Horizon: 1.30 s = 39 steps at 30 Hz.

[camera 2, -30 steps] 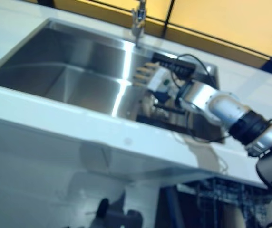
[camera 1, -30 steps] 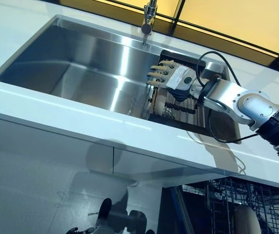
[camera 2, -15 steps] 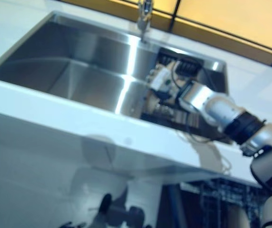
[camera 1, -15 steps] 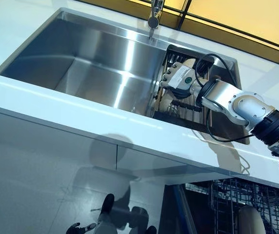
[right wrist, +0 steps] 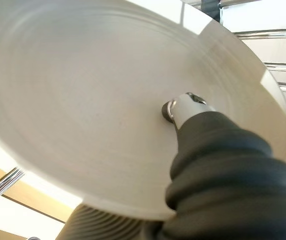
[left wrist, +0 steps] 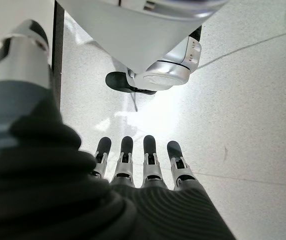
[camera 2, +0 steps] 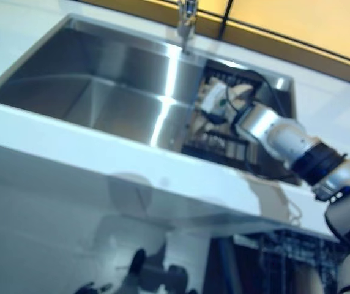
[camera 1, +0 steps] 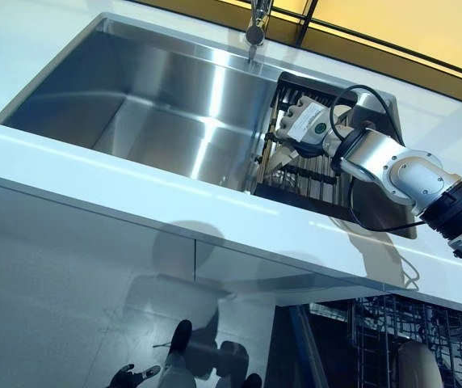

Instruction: Take plates into dishwasher

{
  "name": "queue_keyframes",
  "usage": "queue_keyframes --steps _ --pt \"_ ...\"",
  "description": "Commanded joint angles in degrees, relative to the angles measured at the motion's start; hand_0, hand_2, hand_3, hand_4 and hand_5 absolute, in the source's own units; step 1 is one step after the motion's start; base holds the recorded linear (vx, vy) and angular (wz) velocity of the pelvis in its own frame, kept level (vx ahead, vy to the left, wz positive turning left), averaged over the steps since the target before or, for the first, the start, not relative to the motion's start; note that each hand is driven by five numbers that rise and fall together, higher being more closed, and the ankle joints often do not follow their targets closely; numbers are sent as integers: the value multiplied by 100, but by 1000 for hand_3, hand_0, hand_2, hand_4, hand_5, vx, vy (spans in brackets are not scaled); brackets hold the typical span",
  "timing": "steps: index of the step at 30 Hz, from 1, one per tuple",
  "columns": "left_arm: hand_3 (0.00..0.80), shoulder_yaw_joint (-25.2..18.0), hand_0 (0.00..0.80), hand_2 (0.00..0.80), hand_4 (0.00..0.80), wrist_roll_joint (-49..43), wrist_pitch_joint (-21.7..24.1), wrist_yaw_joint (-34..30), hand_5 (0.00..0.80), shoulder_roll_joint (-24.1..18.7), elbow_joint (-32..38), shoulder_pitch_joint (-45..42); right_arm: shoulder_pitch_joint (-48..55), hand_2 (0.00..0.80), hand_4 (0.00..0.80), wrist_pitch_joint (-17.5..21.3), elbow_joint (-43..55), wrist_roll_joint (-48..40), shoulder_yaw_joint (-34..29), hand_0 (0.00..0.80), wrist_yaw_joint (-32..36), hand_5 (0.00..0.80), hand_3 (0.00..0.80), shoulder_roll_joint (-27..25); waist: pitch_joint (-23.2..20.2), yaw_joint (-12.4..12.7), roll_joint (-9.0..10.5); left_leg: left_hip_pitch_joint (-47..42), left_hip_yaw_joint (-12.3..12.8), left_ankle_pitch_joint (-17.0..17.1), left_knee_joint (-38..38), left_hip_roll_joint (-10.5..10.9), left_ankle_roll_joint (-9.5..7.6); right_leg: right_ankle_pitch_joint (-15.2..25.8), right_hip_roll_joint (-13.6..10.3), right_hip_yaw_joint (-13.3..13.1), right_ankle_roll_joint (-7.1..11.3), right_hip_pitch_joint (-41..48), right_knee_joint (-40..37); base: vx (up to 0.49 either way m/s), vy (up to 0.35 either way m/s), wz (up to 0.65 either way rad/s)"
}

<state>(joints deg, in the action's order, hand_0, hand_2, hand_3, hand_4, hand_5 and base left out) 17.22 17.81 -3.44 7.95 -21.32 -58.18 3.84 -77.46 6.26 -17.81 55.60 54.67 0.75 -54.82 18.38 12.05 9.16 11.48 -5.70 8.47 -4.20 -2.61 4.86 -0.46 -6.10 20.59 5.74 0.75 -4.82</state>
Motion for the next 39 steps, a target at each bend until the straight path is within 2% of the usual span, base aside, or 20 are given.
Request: queue_keyframes --steps 1,5,12,24,30,33,39 --pt "0 144 0 0 0 79 -3 127 0 24 -67 -18 -82 800 800 -252 -9 118 -153 800 -313 800 800 -366 -277 90 83 -224 230 -222 -80 132 -205 384 5 28 12 -314 210 0 0 0" --pt "0 111 0 0 0 32 21 140 0 24 -68 -68 -58 800 800 -279 1 106 -213 800 -356 800 800 -447 -343 60 106 -296 264 -250 -80 125 -204 394 12 -11 26 -264 195 0 0 0" --pt "0 -14 0 0 0 -138 94 102 0 7 -174 -196 -24 800 800 -478 -1 -109 -452 800 -507 800 800 -847 -713 -157 175 -630 426 -373 -80 101 -232 378 25 -179 65 -51 197 26 3 -6" --pt "0 -84 0 0 0 -312 107 56 0 163 -491 -344 62 800 800 -597 -30 -193 -783 800 -658 800 800 -1310 -1237 -541 68 -1234 691 -636 -80 108 -310 320 11 -610 91 282 197 65 33 -20" --pt "0 -161 0 0 0 -376 87 46 0 182 -559 -388 409 800 800 -1274 -192 -912 -1102 800 -532 800 800 -1629 -1417 -766 24 -1467 907 -773 -80 87 -346 358 15 -861 134 351 166 52 24 -23" --pt "0 -156 0 0 0 -455 98 -20 0 181 -599 -355 705 800 800 -1597 -576 -1290 -1331 800 -476 800 800 -1813 -1449 -874 -16 -1573 1014 -815 -80 52 -348 383 12 -960 159 386 149 24 13 -27" --pt "0 -113 0 0 0 -491 124 -137 0 167 -666 -286 1119 800 800 -1752 -1187 -1922 -1606 800 -553 800 800 -2122 -1494 -1086 -66 -1676 1213 -857 -80 -5 -344 454 8 -1137 200 382 106 8 10 -24"
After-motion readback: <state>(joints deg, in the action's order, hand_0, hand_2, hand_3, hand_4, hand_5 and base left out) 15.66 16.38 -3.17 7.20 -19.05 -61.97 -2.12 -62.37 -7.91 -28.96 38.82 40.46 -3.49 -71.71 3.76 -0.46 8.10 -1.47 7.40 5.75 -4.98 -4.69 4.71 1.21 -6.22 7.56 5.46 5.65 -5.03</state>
